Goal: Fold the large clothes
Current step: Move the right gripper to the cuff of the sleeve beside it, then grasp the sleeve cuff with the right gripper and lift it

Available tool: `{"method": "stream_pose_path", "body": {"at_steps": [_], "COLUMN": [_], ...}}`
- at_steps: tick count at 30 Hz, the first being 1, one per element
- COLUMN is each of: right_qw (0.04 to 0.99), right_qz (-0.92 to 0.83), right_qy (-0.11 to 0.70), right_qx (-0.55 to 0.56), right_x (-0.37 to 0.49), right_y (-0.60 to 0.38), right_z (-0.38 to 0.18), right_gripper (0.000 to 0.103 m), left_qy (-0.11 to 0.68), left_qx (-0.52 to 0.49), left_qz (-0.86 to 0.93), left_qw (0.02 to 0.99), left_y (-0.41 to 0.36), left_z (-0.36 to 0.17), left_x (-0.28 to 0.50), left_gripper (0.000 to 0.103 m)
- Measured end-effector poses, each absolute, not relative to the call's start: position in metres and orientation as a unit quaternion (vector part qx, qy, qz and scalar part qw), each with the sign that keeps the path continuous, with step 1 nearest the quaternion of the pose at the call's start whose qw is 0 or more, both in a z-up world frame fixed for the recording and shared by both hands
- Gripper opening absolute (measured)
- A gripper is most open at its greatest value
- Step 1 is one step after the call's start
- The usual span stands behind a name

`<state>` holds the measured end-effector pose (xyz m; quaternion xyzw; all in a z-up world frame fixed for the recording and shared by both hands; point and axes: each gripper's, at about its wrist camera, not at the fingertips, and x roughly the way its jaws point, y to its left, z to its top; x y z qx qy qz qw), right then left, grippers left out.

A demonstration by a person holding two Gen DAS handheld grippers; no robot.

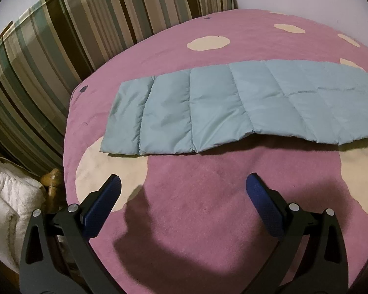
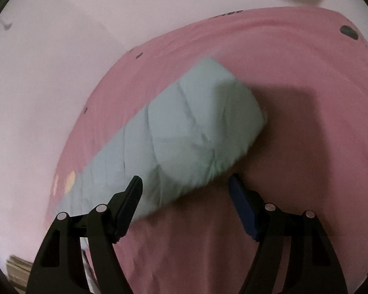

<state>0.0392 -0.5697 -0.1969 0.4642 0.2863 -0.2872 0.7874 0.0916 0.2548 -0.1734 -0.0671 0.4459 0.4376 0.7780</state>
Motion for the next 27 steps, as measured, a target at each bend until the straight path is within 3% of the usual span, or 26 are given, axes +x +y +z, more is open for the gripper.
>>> {"method": "stream_pose_path", "body": {"at_steps": [8,10,13,16,27], "right_qw": [0.784,0.783,0.776,0.775,0.882], "right_qz": [-0.299,-0.310,-0.334,-0.330,-0.240], "right_qy": [0.227,0.228,0.241,0.240,0.247], "right_qx": [0.495,0.489,0.477,0.483,0.321], "right_x": [0.044,0.046,0.048,0.054,0.141], "right_y": [-0.601,-0.603,-0.606,-0.612,-0.499], "right_z": [-0.205,-0.204,-0.206,-0.204,-0.103], "right_gripper": [0.072,0.059,0.025,0.011,0.008], "left_qy": [0.448,0.448,0.449,0.450,0.451], "left_qx": [-0.061,-0.061,-0.057,-0.050,-0.045], "left_qz": [0.440,0.441,0.442,0.445,0.447], "left_qw": [0.776,0.776,0.775,0.773,0.771], "left_y": [0.256,0.255,0.255,0.254,0.253], "left_z": [-0.173,-0.173,-0.173,-0.173,-0.173], "left_x": [0.092,0.092,0.093,0.094,0.095], "left_gripper": [0.101,0.101,0.101,0.101,0.101]}}
